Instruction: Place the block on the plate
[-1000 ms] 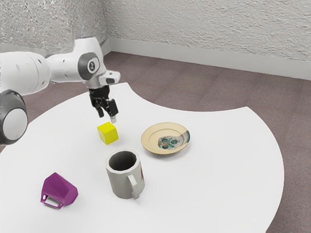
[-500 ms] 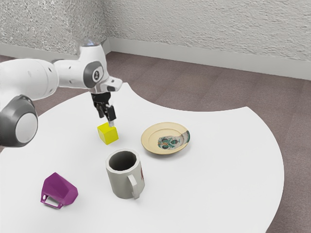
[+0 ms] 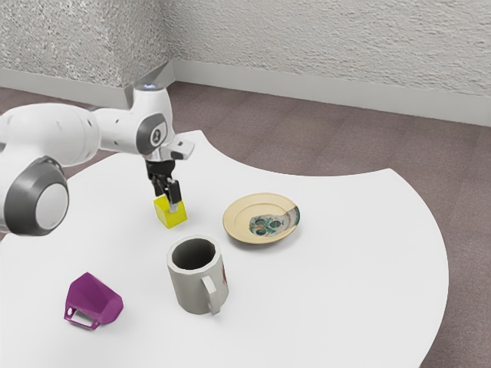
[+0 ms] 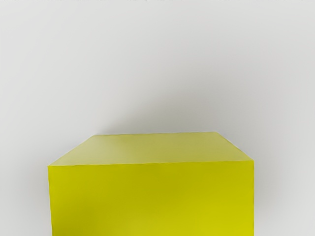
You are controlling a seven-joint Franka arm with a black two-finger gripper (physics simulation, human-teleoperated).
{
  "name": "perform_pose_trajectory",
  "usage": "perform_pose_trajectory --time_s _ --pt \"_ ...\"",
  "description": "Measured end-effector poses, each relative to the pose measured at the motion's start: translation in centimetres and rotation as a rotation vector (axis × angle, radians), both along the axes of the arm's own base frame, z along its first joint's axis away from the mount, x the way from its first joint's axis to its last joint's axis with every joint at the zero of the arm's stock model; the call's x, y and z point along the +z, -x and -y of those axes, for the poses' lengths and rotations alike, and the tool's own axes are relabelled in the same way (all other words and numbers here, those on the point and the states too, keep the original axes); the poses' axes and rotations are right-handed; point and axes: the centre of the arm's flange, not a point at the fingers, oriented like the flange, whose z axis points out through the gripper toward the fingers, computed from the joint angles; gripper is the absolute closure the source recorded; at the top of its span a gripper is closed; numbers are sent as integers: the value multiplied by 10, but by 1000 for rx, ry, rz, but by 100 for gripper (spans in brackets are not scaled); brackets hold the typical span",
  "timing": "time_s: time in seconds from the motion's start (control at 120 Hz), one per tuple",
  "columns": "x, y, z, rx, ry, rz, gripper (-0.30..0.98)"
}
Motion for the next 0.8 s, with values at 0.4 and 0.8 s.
perform_pose_trajectory --time_s 0.4,0.8 --pt "-32 -3 0 22 15 7 0" --pt "-39 -3 1 29 16 7 11"
